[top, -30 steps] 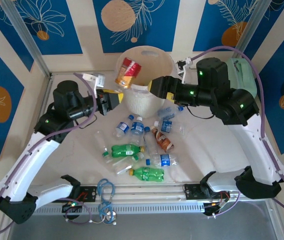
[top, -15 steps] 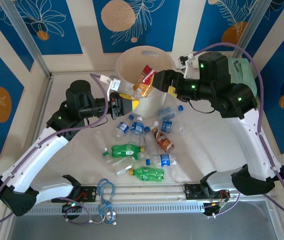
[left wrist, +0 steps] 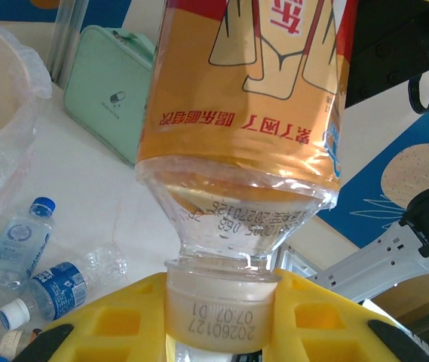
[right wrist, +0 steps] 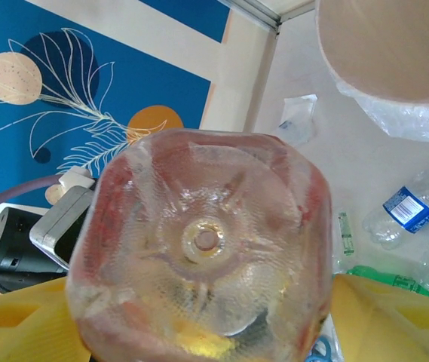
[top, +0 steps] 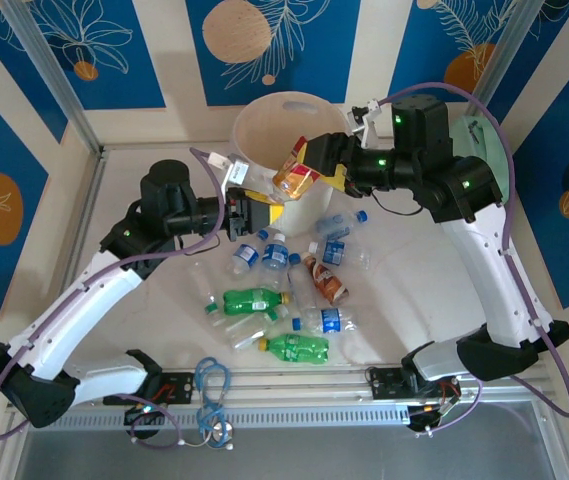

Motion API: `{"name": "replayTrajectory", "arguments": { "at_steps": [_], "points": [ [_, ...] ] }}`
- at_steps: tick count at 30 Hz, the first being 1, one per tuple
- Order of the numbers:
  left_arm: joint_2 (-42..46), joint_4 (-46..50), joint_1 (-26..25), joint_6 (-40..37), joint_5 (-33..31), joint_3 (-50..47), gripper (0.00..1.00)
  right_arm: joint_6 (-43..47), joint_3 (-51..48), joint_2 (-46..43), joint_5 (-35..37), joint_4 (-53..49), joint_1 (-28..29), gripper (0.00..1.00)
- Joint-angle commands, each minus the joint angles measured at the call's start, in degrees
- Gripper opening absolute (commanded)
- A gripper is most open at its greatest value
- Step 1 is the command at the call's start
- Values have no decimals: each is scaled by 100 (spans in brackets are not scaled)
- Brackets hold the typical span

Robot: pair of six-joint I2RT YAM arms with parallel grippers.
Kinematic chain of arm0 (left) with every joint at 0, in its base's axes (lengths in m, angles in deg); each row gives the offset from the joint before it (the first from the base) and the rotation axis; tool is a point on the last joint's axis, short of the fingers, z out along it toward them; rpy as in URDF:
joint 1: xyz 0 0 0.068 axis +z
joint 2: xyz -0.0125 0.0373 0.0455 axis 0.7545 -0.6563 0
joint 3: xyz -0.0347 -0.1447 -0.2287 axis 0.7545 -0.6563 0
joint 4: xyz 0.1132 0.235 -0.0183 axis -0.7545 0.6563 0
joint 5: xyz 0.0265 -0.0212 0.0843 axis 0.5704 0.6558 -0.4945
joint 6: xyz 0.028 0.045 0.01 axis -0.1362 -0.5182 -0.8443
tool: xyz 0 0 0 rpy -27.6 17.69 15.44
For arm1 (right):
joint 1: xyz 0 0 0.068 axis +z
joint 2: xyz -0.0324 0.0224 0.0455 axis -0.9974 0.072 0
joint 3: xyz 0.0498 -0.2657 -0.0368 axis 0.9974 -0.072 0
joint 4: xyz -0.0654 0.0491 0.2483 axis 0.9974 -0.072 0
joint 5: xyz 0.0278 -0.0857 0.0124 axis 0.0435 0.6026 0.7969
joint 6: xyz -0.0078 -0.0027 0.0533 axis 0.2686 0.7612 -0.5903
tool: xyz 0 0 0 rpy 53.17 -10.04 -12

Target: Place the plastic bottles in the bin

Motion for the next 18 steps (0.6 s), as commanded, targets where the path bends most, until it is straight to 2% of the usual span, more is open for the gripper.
{"name": "replayTrajectory", "arguments": {
  "at_steps": [1, 9, 15, 16, 18],
  "points": [
    [1, -175, -73, -126, 225, -31, 0, -57, 4, 14, -162, 153, -28, 76],
    [-40, -128, -80, -166, 224, 13, 0, 9, -55, 10, -114, 140, -23, 52],
    [-78, -65, -79, -191, 165, 57, 0, 63, -192, -88, -5, 218, -39, 41],
    [-72, -48, -76, -192, 119, 57, 2, 68, -190, -93, 0, 223, -41, 40],
    [-46, -26, -73, -184, -45, 53, 32, 108, -170, -97, 17, 209, -61, 40]
  ]
}}
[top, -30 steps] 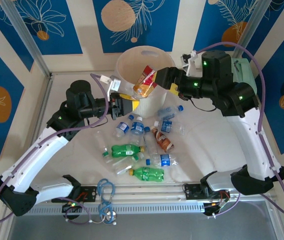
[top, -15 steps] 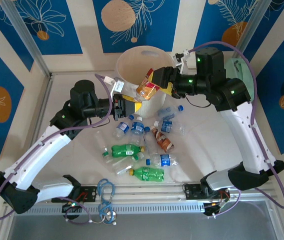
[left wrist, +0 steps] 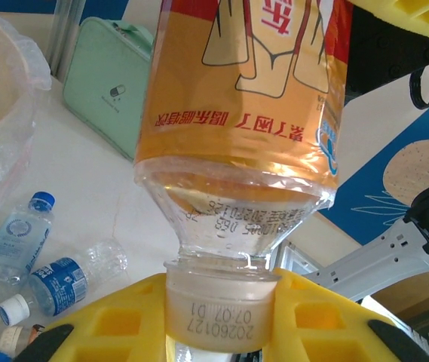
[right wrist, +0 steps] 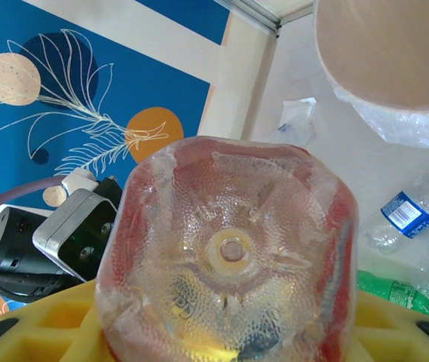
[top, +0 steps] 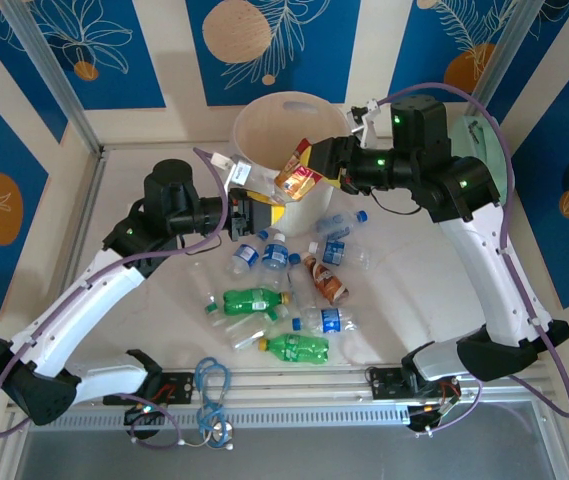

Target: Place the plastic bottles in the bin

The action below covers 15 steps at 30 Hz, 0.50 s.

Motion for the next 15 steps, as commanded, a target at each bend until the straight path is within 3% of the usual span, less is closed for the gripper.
{"name": "replayTrajectory", "arguments": {
  "at_steps": [1, 3, 4, 5, 11, 15],
  "points": [
    [55, -42, -67, -153, -170, 48, 50, 91, 13, -75, 89, 30, -49, 40],
    [84, -47, -69, -137, -352, 48, 66, 170, 107, -50, 170, -6, -112, 40],
    [108, -39, -64, -131, -472, 55, 79, 218, 193, -28, 220, -31, -173, 40],
    [131, -28, -69, -124, -595, 53, 99, 266, 292, 9, 285, -66, -230, 40],
    [453, 402, -59, -158, -2092, 114, 100, 719, 1170, 516, 885, -510, -505, 41],
    [474, 1394, -28, -154, -3740, 455, 100, 1073, 1815, 1034, 1540, -890, -528, 41]
  ]
}}
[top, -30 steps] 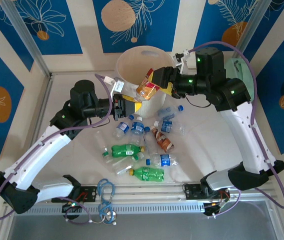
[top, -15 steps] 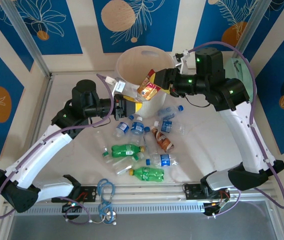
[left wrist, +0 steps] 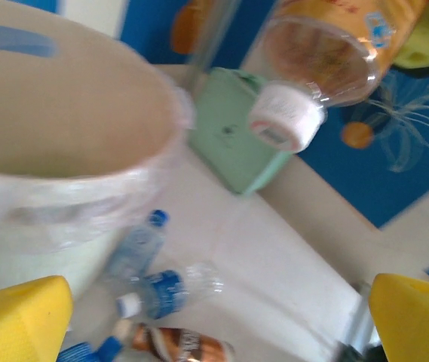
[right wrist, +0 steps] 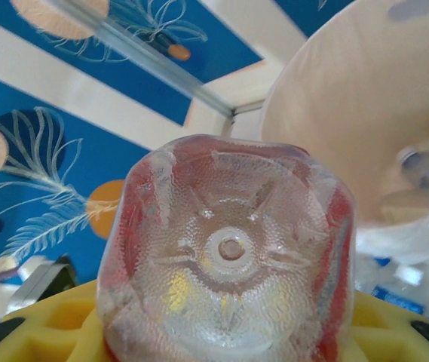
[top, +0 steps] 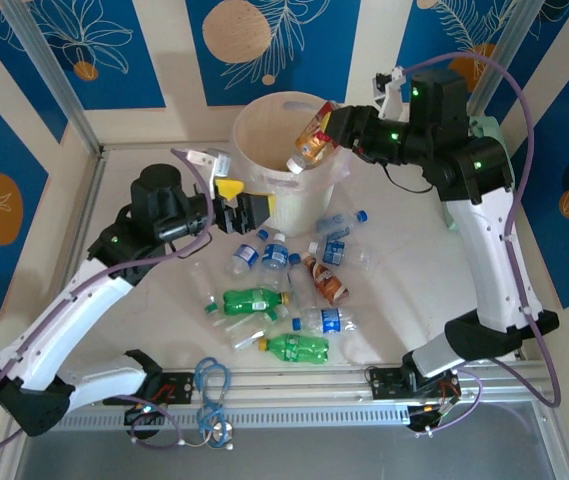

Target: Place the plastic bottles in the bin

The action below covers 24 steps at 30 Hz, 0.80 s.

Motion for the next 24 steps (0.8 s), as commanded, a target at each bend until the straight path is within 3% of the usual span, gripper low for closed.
{"name": "replayTrajectory", "arguments": {
  "at_steps": [1, 4, 13, 24],
  "points": [
    [45, 1117, 22, 96, -1947, 449, 100, 503, 460, 429, 750, -444, -20, 41],
    [7, 1629, 213, 365, -2363, 475, 100, 682, 825, 834, 1251, -554, -20, 41],
    [219, 1712, 521, 755, -2197, -22, 100, 900, 2824, 2452, 1692, -1164, -11, 41],
    [87, 2300, 1113, 1048, -2063, -199, 100, 1209, 2702, 3199, 2116, -1223, 390, 40]
  ]
}}
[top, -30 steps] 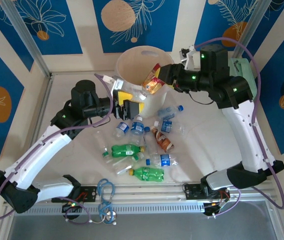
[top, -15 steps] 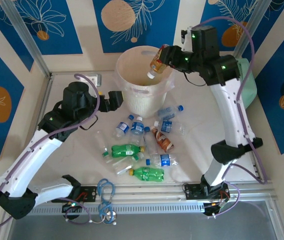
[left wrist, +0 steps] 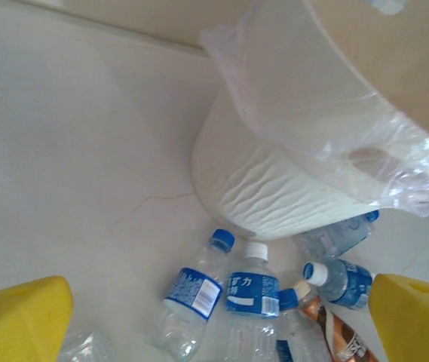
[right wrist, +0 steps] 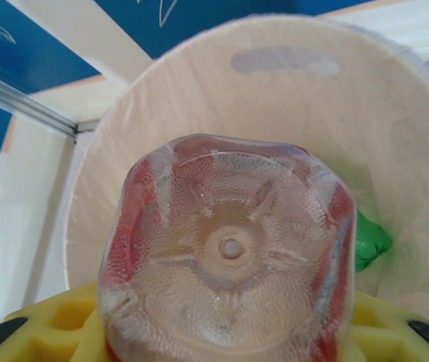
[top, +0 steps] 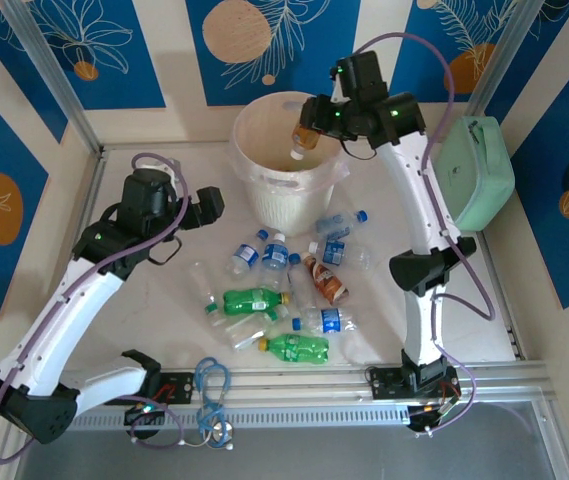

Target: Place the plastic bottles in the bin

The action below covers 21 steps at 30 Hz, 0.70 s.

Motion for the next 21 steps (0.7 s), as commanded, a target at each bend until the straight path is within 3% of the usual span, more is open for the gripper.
{"name": "replayTrajectory", "arguments": {
  "at_steps": [1, 21],
  "points": [
    [-16, 204, 101, 136, 91, -123, 100, 242, 41, 191, 213, -159, 163, 40],
    [-86, 109, 191, 137, 223, -241, 100, 327, 10, 739, -59, -968, 658, 33]
  ]
}}
